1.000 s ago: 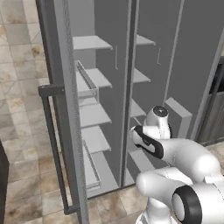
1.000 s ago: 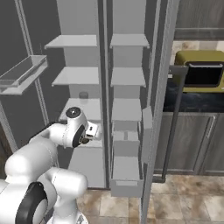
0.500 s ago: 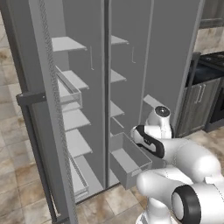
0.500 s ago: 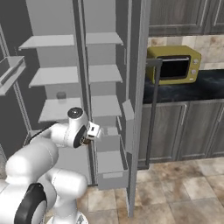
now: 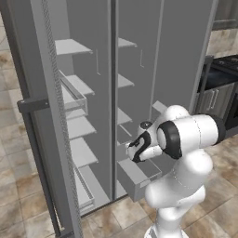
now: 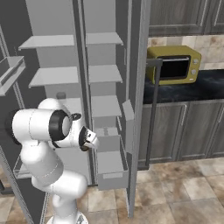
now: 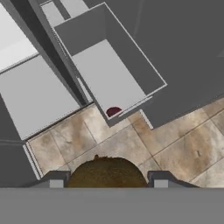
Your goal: Take the kiwi and potato from the fridge shelf and place them in the freezer drawer to begin freezing them.
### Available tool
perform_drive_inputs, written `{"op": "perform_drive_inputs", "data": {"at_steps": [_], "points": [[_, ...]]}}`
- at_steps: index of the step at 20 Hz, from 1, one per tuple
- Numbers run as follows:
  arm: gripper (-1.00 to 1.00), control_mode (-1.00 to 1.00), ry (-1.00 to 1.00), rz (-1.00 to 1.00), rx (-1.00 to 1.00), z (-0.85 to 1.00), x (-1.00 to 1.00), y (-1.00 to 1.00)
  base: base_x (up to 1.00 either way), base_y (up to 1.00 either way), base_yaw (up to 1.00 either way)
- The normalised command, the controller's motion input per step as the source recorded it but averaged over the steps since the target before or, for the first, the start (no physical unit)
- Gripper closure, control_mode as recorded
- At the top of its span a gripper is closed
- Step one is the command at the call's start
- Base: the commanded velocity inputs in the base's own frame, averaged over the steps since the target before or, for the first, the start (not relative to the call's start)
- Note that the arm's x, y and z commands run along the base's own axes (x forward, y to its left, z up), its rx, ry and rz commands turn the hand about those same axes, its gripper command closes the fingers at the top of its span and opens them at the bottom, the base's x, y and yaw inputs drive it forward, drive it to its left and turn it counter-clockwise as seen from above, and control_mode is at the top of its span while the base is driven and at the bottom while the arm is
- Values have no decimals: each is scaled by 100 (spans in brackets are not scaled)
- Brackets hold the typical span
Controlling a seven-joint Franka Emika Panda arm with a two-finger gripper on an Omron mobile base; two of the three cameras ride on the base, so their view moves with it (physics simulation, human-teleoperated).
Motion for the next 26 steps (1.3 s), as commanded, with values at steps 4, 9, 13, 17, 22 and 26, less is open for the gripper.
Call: {"op": "perform_drive_inputs", "data": {"at_steps": [4,9,13,17,22,26], "points": [[100,-100,18,-8,0,-54,53,4,0,0,0],[100,-100,11,-4,1,-33,42,-2,0,0,0],[100,-100,6,0,0,-39,19,-13,0,0,0],[100,-100,9,0,2,-32,26,-23,0,0,0],[100,-100,11,0,2,-30,35,-22,0,0,0],[100,-100,8,0,0,-31,29,-21,0,0,0]]}}
